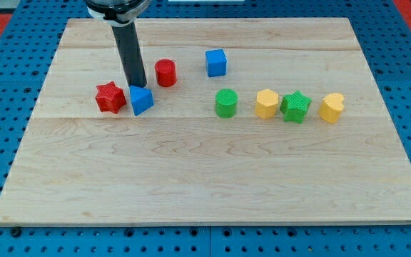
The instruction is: Move the red circle parallel left to the blue cube
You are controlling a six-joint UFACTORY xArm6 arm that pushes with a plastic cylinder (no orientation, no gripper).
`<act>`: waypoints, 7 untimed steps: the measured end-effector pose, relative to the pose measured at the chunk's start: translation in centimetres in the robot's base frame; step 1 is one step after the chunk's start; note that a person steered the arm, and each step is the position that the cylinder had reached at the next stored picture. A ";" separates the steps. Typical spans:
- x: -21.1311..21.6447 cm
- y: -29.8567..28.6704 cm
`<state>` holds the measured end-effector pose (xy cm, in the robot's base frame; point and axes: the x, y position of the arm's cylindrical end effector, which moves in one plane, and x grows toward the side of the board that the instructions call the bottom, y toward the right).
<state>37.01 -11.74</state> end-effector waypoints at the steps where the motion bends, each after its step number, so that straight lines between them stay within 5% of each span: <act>1: -1.2 1.9; 2: -3.3 2.3; 5: 7.3 4.0; 7: 3.9 1.1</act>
